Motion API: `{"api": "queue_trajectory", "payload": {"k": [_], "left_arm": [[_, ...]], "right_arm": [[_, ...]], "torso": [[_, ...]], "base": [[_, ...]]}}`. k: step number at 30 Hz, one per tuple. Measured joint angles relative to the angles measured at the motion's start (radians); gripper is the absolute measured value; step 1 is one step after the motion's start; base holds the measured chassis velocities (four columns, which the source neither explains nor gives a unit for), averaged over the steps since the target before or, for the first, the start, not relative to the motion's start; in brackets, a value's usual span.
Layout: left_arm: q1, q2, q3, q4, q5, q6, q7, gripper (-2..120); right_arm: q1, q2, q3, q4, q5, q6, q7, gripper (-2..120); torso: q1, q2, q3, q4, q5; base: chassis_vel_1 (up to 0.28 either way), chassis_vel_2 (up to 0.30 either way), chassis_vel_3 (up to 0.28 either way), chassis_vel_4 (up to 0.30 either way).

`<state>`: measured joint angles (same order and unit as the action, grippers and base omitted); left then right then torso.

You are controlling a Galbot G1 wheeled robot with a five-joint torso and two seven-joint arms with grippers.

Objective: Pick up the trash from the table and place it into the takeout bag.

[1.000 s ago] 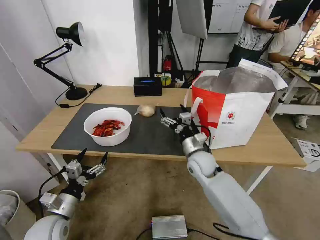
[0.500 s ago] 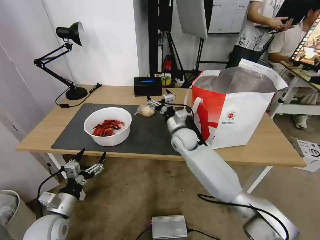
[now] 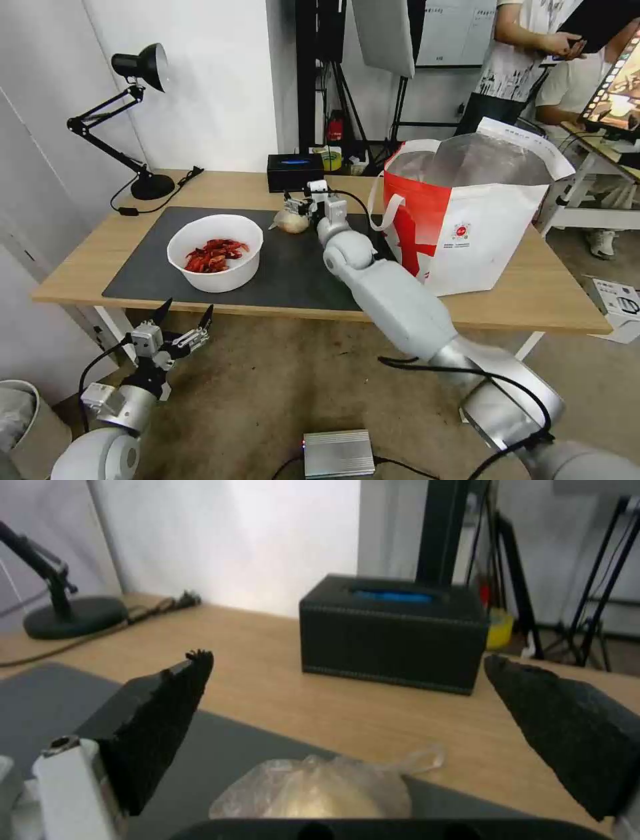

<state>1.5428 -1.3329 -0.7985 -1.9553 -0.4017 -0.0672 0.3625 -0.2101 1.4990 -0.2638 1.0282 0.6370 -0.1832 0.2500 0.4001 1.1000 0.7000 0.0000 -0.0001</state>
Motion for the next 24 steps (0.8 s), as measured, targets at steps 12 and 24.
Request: {"api": "queue_trajectory", "payload": {"k": [12,24], "left_arm": [[0.003,-0.003,0.003,-0.006,0.002,0.000,0.002,100],[0.006,-0.006,0.003,0.000,0.003,-0.004,0.008,100]], "right_arm": [[0.059,0.073,0.010,-0.144,0.068,-0.109,-0.014,100],[0.050,0.074,-0.010,-0.201,0.067,-0.122,-0.011,100]], "torso": [[0.000,0.000,0.000,0.0000,-0.0001],[0.000,0.000,0.000,-0.0001,0.0001]], "base": [[0.000,0.000,0.000,0.000],[0.000,0.000,0.000,0.000]]}}
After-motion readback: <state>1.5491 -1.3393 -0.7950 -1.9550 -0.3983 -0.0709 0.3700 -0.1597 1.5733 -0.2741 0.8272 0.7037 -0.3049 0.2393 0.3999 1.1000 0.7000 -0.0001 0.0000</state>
